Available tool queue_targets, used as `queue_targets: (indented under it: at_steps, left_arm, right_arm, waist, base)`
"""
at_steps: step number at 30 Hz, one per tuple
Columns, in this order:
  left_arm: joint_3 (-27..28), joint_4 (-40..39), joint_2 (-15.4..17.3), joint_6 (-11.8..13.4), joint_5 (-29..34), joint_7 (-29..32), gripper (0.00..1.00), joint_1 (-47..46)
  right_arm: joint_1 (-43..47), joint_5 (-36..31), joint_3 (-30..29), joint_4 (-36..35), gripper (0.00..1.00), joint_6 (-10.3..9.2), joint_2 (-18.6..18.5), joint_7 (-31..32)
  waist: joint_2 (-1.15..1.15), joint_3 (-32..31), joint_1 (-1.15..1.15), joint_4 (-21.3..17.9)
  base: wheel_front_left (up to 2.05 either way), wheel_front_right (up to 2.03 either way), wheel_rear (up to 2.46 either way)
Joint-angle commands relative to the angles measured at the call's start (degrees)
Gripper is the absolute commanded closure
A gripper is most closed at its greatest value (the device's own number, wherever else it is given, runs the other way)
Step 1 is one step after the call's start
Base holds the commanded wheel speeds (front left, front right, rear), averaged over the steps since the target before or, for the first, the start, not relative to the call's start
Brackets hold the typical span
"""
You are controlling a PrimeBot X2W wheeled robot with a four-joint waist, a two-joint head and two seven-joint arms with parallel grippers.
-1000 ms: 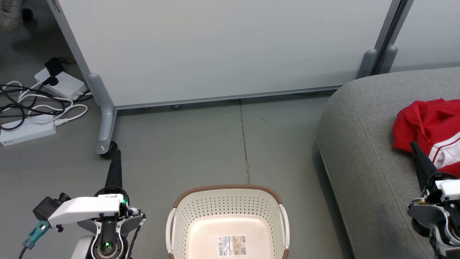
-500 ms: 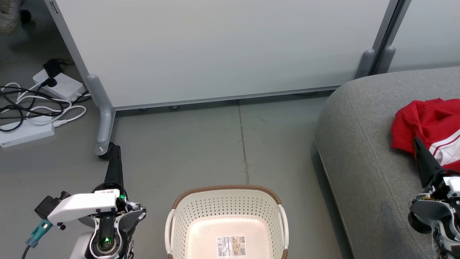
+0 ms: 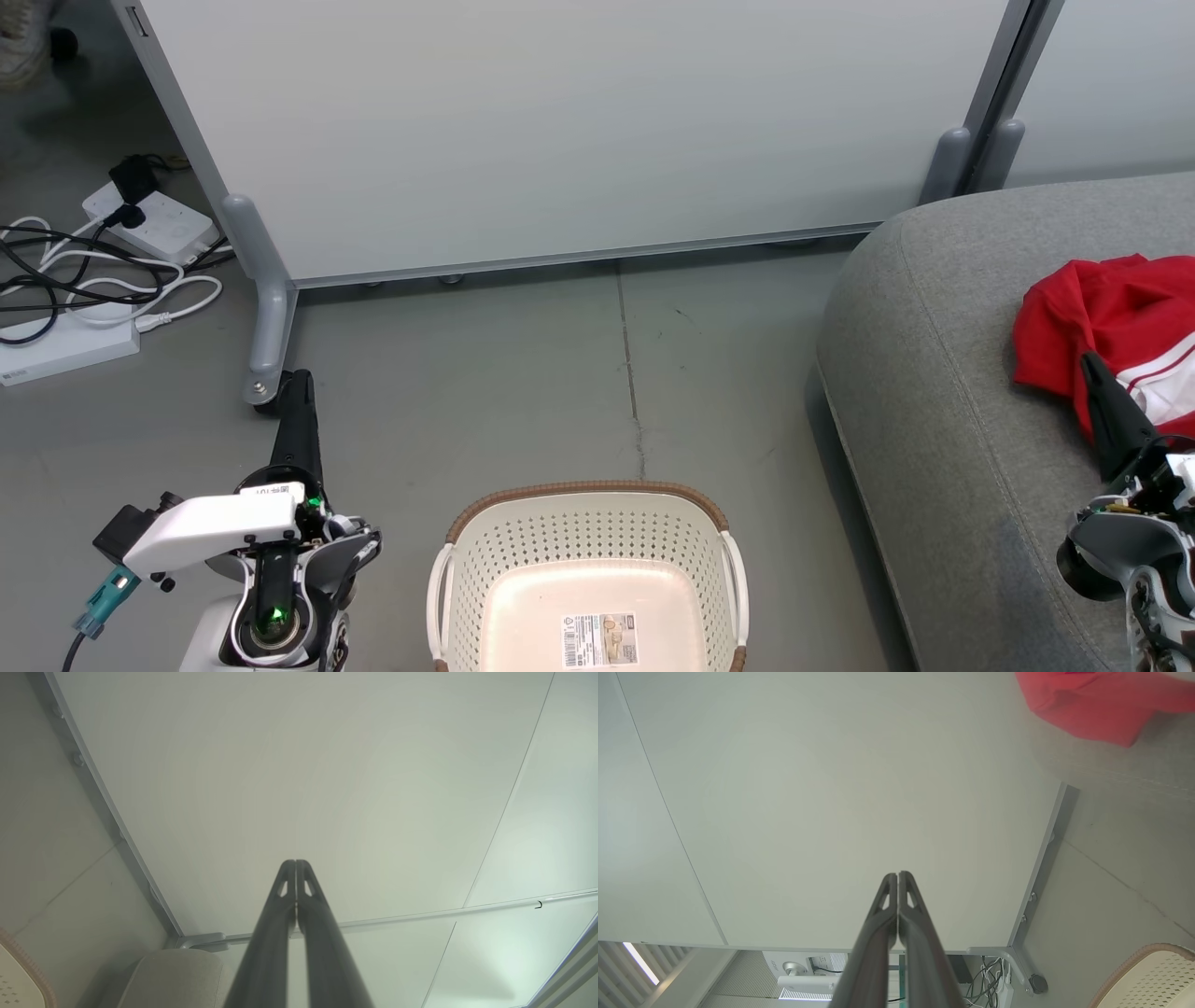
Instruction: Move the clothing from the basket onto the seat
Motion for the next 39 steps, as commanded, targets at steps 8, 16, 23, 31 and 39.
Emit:
queue_targets:
  at_steps: [8, 16, 23, 31, 39]
  left_arm:
    - [0.2, 0.1, 0.2, -0.2, -0.3, 0.0, 1.00, -0.7]
    - [0.2, 0.0, 0.2, -0.2, -0.3, 0.0, 1.00, -0.7]
    - [0.2, 0.0, 0.2, -0.2, -0.3, 0.0, 1.00, -0.7]
    - [0.2, 0.0, 0.2, -0.2, -0.3, 0.0, 1.00, -0.7]
    - [0.2, 0.0, 0.2, -0.2, -0.3, 0.0, 1.00, -0.7]
  right_arm:
    - [-0.6, 0.2, 0.0, 0.0, 1.00, 0.14, -0.5, 0.1]
    - [-0.6, 0.2, 0.1, 0.0, 1.00, 0.14, -0.5, 0.0]
    - [-0.6, 0.2, 0.1, 0.0, 1.00, 0.14, -0.5, 0.0]
    - [-0.6, 0.3, 0.1, 0.0, 1.00, 0.14, -0.5, 0.0]
    - [-0.6, 0.2, 0.2, 0.0, 1.00, 0.14, -0.5, -0.1]
  waist:
    - [0.00, 0.0, 0.00, 0.0]
    - [0.00, 0.0, 0.00, 0.0]
    - [0.00, 0.0, 0.00, 0.0]
    - [0.00, 0.0, 0.00, 0.0]
    - [0.00, 0.0, 0.00, 0.0]
  base:
    - [0.00, 0.00, 0.00]
    - [0.00, 0.00, 0.00]
    - [0.00, 0.00, 0.00]
    - [0.00, 0.00, 0.00]
    - [0.00, 0.00, 0.00]
